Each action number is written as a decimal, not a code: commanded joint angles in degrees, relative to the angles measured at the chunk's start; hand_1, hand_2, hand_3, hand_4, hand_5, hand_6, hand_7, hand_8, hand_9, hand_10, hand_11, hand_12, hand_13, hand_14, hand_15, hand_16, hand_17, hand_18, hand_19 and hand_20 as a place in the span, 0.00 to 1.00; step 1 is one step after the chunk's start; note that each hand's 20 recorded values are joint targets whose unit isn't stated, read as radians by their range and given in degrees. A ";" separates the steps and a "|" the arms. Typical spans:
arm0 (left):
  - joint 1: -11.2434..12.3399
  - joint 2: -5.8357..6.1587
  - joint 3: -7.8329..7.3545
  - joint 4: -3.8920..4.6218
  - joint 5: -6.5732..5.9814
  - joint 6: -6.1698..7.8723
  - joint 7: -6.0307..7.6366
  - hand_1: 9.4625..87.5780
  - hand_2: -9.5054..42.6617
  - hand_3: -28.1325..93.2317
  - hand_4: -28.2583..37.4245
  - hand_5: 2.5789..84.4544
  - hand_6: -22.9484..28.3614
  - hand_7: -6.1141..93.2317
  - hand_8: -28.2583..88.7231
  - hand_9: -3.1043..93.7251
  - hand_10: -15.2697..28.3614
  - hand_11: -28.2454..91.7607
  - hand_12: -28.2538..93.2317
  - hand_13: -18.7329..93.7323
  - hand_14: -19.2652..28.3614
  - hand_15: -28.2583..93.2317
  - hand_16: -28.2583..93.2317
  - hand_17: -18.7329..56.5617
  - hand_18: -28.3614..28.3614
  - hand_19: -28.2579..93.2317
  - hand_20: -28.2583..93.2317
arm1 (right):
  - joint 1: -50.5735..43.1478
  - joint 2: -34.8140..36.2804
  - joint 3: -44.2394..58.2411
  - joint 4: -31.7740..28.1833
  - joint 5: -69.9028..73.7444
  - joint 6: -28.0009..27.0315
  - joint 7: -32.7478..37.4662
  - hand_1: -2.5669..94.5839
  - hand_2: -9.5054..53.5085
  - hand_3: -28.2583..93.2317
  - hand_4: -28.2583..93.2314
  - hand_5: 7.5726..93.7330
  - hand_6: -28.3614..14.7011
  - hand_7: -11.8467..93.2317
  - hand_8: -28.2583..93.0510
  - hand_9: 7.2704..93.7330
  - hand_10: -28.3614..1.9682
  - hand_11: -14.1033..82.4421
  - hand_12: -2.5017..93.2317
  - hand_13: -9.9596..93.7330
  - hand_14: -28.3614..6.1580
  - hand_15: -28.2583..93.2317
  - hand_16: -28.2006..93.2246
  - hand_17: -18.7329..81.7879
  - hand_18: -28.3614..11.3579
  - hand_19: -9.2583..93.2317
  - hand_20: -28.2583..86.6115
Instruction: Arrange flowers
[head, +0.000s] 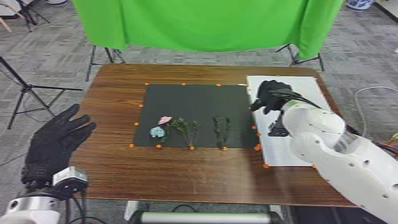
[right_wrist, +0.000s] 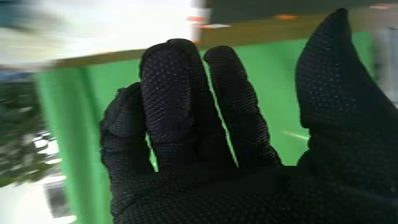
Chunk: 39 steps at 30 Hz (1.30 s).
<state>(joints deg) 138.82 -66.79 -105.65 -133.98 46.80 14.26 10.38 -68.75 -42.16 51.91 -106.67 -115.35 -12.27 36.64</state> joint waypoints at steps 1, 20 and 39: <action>1.19 -0.34 0.47 -0.35 -0.40 0.88 0.49 0.20 0.28 0.91 0.15 0.44 0.65 0.19 0.16 0.41 0.82 0.46 0.31 0.41 0.97 0.64 0.15 0.14 0.93 0.72 0.19 | -3.82 8.61 3.42 1.44 1.00 3.93 4.65 0.34 0.00 0.98 0.00 0.51 0.52 0.33 0.10 0.54 0.36 0.44 0.16 0.64 0.48 0.90 0.30 0.41 0.14 0.98 0.61; 0.31 -0.48 0.65 0.07 0.00 0.02 -0.67 0.20 0.28 0.91 0.15 0.44 0.65 0.19 0.16 0.41 0.82 0.46 0.31 0.41 0.97 0.64 0.15 0.14 0.93 0.72 0.19 | -4.63 11.20 4.52 6.52 6.99 0.47 13.30 0.34 0.00 0.98 0.00 0.48 0.52 0.31 0.11 0.49 0.35 0.36 0.16 0.68 0.55 0.93 0.28 0.45 0.14 1.00 0.62; 0.68 -0.28 1.32 0.11 -0.32 0.45 0.57 0.20 0.28 0.91 0.15 0.44 0.65 0.19 0.16 0.41 0.82 0.46 0.31 0.41 0.97 0.64 0.15 0.14 0.93 0.72 0.19 | -4.16 12.58 1.32 7.61 6.69 6.49 15.60 0.36 0.00 0.98 0.00 0.53 0.51 0.31 0.11 0.56 0.35 0.35 0.16 0.71 0.53 0.92 0.28 0.47 0.11 1.00 0.64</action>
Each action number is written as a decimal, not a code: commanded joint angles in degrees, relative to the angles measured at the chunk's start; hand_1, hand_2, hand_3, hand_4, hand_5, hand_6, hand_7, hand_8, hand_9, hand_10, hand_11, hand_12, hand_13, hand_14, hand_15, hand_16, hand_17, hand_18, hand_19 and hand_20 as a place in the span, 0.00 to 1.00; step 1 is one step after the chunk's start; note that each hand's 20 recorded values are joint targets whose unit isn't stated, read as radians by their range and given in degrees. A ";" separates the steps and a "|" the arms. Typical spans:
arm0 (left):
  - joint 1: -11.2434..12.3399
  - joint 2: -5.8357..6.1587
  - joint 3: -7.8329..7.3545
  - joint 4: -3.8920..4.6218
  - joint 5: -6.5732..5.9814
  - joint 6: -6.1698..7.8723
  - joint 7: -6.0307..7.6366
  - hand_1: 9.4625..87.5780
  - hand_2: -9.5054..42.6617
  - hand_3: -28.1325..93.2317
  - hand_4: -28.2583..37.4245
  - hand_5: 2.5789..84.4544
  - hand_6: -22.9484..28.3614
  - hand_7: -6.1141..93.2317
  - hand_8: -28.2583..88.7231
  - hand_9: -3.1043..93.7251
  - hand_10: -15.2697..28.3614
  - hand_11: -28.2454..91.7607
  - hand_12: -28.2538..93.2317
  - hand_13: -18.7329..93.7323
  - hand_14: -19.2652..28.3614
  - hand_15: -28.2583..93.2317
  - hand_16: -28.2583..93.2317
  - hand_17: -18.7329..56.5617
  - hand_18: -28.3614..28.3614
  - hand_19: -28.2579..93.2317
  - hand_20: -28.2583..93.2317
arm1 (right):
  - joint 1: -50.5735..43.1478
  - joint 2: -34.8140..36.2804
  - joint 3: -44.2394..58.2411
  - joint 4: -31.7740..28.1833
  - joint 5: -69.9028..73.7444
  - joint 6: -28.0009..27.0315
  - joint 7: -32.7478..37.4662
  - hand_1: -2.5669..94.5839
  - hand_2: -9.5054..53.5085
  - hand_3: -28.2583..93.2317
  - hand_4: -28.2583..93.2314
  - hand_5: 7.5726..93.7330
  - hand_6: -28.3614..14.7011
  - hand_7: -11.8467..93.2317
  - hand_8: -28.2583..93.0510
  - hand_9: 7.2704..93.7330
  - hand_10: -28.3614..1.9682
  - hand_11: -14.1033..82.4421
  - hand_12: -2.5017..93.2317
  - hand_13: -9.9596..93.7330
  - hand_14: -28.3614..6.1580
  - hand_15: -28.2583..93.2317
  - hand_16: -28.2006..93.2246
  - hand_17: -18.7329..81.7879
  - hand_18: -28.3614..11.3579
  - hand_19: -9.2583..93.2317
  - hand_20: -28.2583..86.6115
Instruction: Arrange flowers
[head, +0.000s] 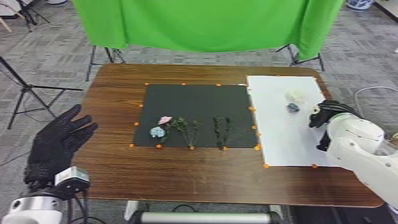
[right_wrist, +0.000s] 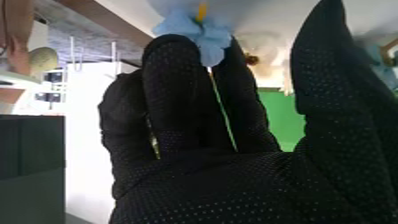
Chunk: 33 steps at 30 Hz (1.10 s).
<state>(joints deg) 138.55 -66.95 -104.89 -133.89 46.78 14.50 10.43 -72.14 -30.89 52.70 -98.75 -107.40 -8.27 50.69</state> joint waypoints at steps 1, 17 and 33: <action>1.02 -0.20 0.48 0.02 -0.30 0.21 0.45 0.20 0.28 0.91 0.15 0.44 0.65 0.19 0.16 0.41 0.82 0.46 0.31 0.41 0.97 0.64 0.15 0.14 0.93 0.72 0.19 | -0.80 1.38 0.55 -0.45 -1.78 2.91 1.51 0.36 0.00 0.98 0.00 0.53 0.51 0.31 0.11 0.56 0.35 0.36 0.16 0.71 0.53 0.92 0.28 0.47 0.10 1.00 0.64; 0.68 -0.17 0.46 -0.06 -0.29 0.34 0.30 0.20 0.28 0.91 0.15 0.44 0.65 0.19 0.16 0.41 0.82 0.46 0.31 0.41 0.97 0.64 0.15 0.14 0.93 0.72 0.19 | -3.04 -1.31 3.15 -2.72 -3.02 -1.00 5.71 0.37 0.00 0.97 0.00 0.55 0.50 0.29 0.12 0.59 0.31 0.34 0.16 0.74 0.52 0.92 0.29 0.50 0.06 1.00 0.67; 0.57 -0.31 0.50 0.02 -0.53 -0.23 0.17 0.20 0.28 0.91 0.15 0.44 0.65 0.19 0.16 0.41 0.81 0.46 0.31 0.41 0.97 0.64 0.15 0.14 0.93 0.72 0.19 | -1.57 -0.63 -0.38 -1.06 -1.59 1.32 8.53 0.40 0.00 0.96 0.00 0.58 0.49 0.28 0.13 0.62 0.27 0.33 0.15 0.76 0.52 0.91 0.29 0.52 0.04 1.00 0.67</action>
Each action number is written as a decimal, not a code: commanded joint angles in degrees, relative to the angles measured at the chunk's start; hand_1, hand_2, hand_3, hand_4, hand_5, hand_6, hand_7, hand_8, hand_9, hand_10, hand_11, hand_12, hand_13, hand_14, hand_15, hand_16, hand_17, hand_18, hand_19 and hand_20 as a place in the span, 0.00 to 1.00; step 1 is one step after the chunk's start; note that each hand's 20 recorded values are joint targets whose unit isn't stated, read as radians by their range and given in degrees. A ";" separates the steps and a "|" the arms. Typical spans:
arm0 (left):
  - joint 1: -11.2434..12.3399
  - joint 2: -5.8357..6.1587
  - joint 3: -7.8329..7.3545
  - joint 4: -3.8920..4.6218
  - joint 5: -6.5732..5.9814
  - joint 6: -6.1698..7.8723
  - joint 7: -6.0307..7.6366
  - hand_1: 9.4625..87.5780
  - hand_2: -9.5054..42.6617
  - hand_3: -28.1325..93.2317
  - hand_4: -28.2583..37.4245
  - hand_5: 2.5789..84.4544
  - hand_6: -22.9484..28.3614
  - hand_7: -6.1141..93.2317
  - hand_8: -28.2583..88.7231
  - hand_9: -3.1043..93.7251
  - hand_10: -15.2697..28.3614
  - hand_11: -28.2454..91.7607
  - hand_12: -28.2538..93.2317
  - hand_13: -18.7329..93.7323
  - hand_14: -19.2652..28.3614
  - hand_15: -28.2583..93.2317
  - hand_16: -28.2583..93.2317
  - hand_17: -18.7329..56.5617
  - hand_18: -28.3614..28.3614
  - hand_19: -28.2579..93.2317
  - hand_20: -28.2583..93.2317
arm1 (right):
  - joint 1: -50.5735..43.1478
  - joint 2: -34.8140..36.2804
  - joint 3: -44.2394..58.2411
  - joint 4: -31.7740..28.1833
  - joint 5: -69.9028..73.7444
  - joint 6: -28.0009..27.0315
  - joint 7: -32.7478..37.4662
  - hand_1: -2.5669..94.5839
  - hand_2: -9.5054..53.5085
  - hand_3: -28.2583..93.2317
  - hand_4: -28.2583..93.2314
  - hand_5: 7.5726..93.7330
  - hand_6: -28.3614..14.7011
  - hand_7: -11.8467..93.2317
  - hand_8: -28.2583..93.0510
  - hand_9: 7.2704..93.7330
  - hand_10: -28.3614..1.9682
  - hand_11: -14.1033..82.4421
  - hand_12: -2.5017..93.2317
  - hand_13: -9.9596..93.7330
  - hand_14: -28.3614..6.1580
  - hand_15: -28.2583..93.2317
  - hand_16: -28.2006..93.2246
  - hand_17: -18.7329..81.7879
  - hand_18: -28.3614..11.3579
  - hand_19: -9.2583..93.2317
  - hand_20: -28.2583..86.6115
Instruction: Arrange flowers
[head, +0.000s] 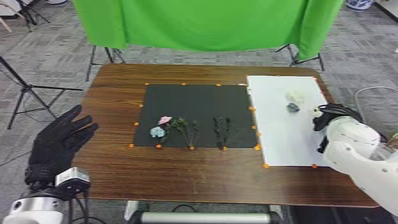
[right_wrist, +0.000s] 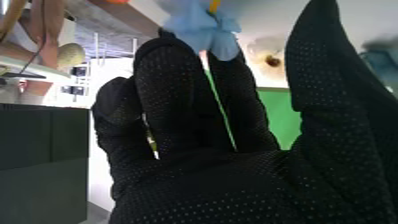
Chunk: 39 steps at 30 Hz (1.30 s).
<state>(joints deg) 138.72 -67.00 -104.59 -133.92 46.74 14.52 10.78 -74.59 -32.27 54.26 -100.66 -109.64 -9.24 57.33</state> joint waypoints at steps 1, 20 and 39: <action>0.25 -0.44 0.10 0.09 -0.37 -0.31 -0.39 0.20 0.28 0.91 0.15 0.44 0.65 0.19 0.16 0.41 0.81 0.46 0.31 0.41 0.97 0.64 0.15 0.14 0.93 0.72 0.19 | 1.09 0.65 -2.20 1.11 0.69 2.55 1.97 0.41 0.00 0.97 0.00 0.59 0.49 0.28 0.13 0.63 0.26 0.33 0.15 0.76 0.52 0.91 0.29 0.52 0.04 1.00 0.67; 0.32 -0.36 0.06 0.10 -0.47 -0.17 -0.36 0.20 0.28 0.91 0.15 0.44 0.65 0.19 0.16 0.41 0.81 0.46 0.31 0.41 0.97 0.64 0.15 0.14 0.93 0.72 0.19 | 5.60 2.70 -11.93 2.17 -4.66 12.32 3.00 0.63 0.00 0.89 0.00 0.81 0.59 0.39 0.24 0.96 0.63 0.29 0.34 0.90 0.70 0.85 0.35 0.64 0.08 1.00 0.69; 1.46 0.37 -0.96 -0.40 -0.82 0.51 0.67 0.20 0.28 0.91 0.15 0.44 0.65 0.19 0.16 0.41 0.81 0.46 0.31 0.41 0.97 0.64 0.15 0.14 0.93 0.72 0.19 | 9.59 -2.31 -8.27 -6.60 -11.00 11.99 -2.75 0.61 0.00 0.92 0.00 0.87 0.64 0.42 0.24 1.00 0.68 0.30 0.36 0.95 0.73 0.83 0.38 0.67 0.06 1.00 0.71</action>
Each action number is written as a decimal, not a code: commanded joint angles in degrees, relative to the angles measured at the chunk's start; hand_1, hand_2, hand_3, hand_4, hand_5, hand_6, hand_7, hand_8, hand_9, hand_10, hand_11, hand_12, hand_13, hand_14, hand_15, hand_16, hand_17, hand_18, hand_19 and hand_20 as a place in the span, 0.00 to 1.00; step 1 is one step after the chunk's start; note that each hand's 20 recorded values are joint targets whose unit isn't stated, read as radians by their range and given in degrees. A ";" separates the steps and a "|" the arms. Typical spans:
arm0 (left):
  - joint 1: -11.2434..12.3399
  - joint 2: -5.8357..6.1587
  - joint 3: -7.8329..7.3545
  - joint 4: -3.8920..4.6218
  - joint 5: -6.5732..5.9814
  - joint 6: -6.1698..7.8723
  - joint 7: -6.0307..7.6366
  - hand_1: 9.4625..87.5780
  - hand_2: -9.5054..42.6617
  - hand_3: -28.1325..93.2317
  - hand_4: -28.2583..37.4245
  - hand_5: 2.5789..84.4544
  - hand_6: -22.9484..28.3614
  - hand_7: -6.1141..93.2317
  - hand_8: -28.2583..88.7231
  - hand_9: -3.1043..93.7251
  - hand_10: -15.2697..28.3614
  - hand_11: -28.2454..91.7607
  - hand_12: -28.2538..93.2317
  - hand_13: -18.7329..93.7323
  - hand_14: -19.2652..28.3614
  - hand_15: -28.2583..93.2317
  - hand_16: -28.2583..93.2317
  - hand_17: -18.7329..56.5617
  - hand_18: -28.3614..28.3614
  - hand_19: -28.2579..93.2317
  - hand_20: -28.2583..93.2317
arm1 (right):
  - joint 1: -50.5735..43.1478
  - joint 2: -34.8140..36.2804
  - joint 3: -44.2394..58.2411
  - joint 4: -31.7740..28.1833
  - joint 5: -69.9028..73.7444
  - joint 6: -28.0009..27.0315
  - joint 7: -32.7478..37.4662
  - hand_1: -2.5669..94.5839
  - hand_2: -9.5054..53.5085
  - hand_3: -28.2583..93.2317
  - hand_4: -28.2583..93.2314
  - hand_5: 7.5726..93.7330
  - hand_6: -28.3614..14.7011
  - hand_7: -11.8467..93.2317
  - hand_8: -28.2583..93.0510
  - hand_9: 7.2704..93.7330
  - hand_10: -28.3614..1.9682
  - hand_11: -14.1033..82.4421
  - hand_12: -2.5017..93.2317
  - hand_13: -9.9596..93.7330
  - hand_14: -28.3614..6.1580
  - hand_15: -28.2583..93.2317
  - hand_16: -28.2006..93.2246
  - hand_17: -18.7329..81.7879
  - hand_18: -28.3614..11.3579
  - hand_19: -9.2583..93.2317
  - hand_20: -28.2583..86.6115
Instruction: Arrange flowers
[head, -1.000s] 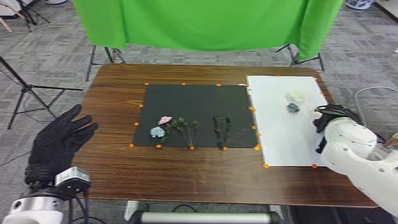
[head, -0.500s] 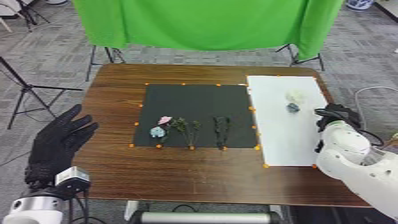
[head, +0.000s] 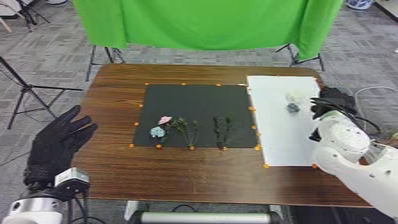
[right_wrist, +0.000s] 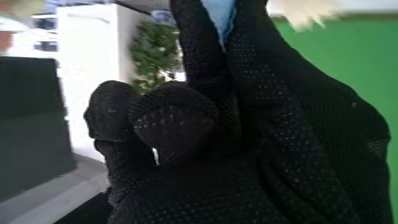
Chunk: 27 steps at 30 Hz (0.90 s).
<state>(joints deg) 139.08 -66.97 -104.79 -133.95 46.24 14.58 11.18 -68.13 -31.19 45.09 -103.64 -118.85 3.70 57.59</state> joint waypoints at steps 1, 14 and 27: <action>1.02 0.18 -1.14 -0.45 -0.06 0.28 -0.22 0.20 0.28 0.91 0.15 0.44 0.65 0.19 0.16 0.41 0.81 0.46 0.31 0.41 0.97 0.64 0.15 0.14 0.93 0.72 0.19 | 3.18 -4.66 1.29 -3.99 -2.04 -1.72 -3.66 0.61 0.00 0.92 0.00 0.87 0.64 0.42 0.24 1.00 0.68 0.30 0.36 0.95 0.73 0.83 0.38 0.67 0.06 1.00 0.71; 0.83 0.13 -2.63 -0.42 -0.18 0.47 -0.50 0.20 0.28 0.91 0.15 0.44 0.65 0.19 0.16 0.41 0.81 0.46 0.31 0.41 0.97 0.64 0.15 0.14 0.93 0.72 0.19 | 16.79 -22.40 -14.13 -2.31 -3.74 -4.78 -13.70 0.61 0.00 0.93 0.00 0.88 0.63 0.42 0.25 1.00 0.67 0.31 0.37 0.95 0.73 0.83 0.39 0.67 0.06 1.00 0.71; -0.50 0.35 -2.40 0.19 -0.27 0.20 -0.84 0.20 0.29 0.91 0.15 0.44 0.65 0.19 0.16 0.41 0.82 0.46 0.31 0.41 0.97 0.64 0.15 0.14 0.93 0.72 0.19 | 24.33 -36.33 -27.18 8.72 -1.74 -1.82 -12.04 0.60 0.00 0.93 0.00 0.87 0.65 0.43 0.24 1.00 0.68 0.31 0.37 0.94 0.72 0.84 0.39 0.65 0.07 1.00 0.72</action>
<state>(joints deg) 139.20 -66.86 -107.53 -134.10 46.21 14.75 10.73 -45.17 -61.44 20.83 -95.90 -120.97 0.76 45.00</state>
